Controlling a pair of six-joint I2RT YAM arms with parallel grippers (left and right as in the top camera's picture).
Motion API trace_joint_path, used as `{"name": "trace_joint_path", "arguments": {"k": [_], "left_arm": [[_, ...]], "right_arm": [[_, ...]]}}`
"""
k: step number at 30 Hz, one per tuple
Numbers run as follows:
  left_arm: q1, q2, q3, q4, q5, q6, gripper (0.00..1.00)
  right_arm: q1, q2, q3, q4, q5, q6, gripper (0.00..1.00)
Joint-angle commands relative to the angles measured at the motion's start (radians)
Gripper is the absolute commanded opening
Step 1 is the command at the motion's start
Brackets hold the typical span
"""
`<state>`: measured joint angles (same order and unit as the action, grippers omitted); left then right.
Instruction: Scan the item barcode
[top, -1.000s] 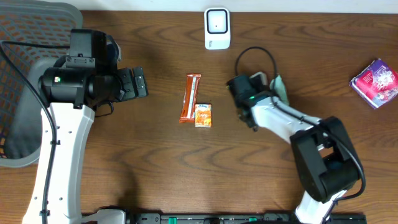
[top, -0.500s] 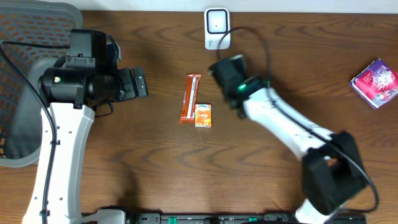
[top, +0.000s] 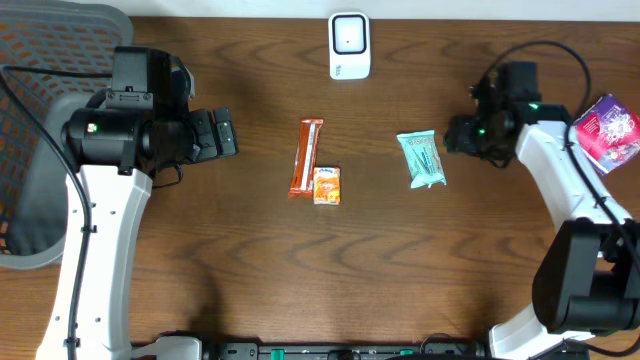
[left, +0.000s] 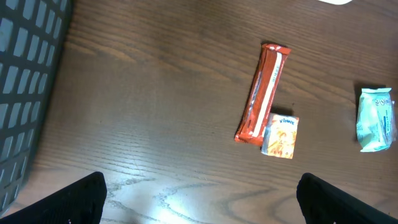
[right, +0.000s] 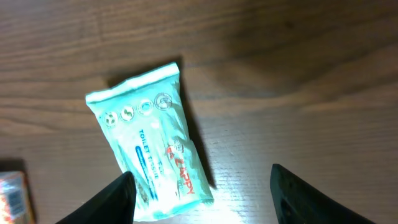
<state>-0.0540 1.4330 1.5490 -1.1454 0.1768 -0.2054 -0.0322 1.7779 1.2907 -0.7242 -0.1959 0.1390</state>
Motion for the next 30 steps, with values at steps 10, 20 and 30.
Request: {"name": "trace_joint_path", "arguments": {"k": [10, 20, 30], "left_arm": [[0.003, 0.005, 0.005, -0.002, -0.006, 0.002, 0.98], [0.003, 0.005, 0.005, -0.002, -0.006, 0.002, 0.98], [0.003, 0.005, 0.005, -0.002, -0.006, 0.002, 0.98]], "right_arm": [[-0.024, 0.103, -0.232, 0.270, -0.281, 0.026, 0.68], [0.005, 0.172, -0.287, 0.373, -0.383, 0.077, 0.19], [0.066, 0.111, -0.200, 0.453, -0.522, 0.193, 0.01]]}}
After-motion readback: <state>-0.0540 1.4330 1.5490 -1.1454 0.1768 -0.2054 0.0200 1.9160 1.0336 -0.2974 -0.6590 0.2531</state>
